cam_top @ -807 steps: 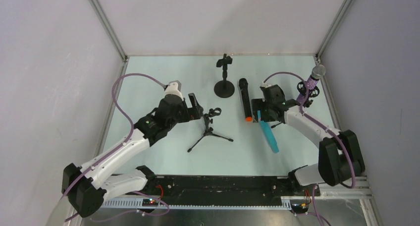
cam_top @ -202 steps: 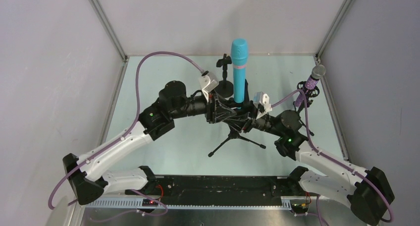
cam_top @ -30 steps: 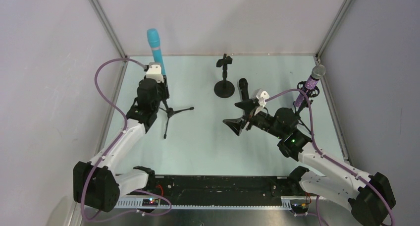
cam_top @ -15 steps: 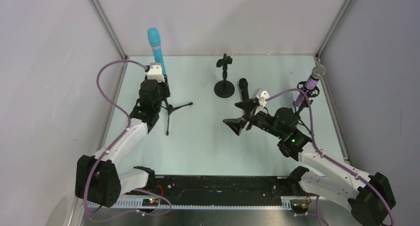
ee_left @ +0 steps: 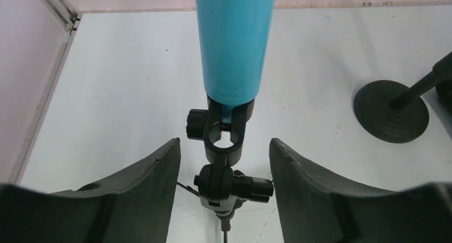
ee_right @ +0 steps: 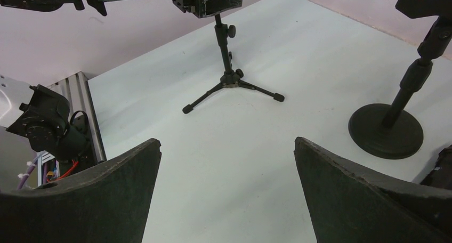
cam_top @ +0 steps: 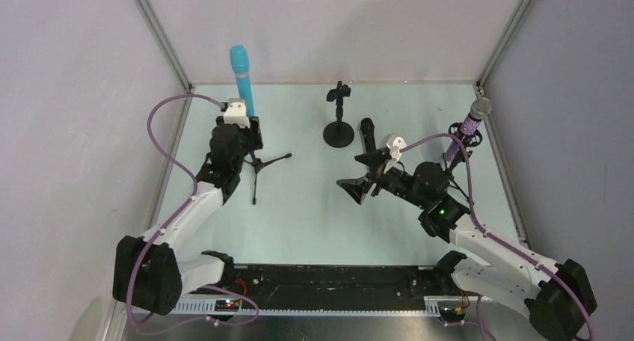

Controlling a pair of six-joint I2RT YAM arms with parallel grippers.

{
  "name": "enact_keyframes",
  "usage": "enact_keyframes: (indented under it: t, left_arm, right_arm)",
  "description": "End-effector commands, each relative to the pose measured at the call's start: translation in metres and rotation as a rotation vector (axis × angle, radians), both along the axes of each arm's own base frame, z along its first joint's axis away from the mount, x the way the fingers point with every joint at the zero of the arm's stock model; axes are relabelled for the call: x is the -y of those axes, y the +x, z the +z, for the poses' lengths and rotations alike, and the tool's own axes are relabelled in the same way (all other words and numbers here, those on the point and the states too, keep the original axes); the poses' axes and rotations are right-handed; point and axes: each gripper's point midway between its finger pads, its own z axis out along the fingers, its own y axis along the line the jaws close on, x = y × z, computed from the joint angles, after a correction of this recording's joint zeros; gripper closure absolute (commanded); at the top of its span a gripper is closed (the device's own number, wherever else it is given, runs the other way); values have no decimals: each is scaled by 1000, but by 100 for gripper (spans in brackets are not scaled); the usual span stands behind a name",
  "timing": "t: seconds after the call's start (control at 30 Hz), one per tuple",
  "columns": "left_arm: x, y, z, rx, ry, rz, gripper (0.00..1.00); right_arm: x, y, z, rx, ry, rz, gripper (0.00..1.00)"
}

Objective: Attach the microphones to the stand

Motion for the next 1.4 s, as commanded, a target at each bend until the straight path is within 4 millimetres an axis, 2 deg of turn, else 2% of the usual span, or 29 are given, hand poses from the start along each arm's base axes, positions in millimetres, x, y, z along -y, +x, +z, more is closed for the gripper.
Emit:
enact_keyframes:
  t: [0.0,0.13,0.27,0.43,0.7,0.83,0.93,1.13,1.27,1.3,1.33,1.37]
  left_arm:
    - [0,-3,19,60,-23,-9,27]
    - [-2,-6,26,73,-41,2,11]
    - [-3,-11,42,104,-58,3,1]
    - [-2,-21,71,172,-89,-16,0]
    - [4,-49,131,311,-163,-80,0]
    - [15,-65,156,366,-207,-162,0]
    - [33,-74,170,384,-242,-269,0]
    - [67,-88,184,374,-287,-471,0]
    - [83,-93,179,329,-293,-568,0]
    - [87,-96,178,319,-294,-593,0]
    - [89,-97,175,303,-296,-604,0]
    - [92,-99,173,292,-295,-627,0]
  right_arm:
    - [0,1,11,28,33,-3,1]
    - [2,2,12,25,38,-12,0]
    - [2,3,12,21,43,-18,1]
    - [2,3,12,7,50,-19,0]
    - [-1,6,10,-15,64,-19,0]
    - [-2,7,7,-27,61,-19,0]
    - [-2,7,6,-34,63,-17,0]
    - [-3,13,7,-46,79,-22,1]
    - [-3,26,5,-98,82,-48,1]
    - [-3,29,10,-97,86,-52,1]
    - [-3,34,4,-122,69,-62,0]
    - [-3,38,9,-120,70,-65,0]
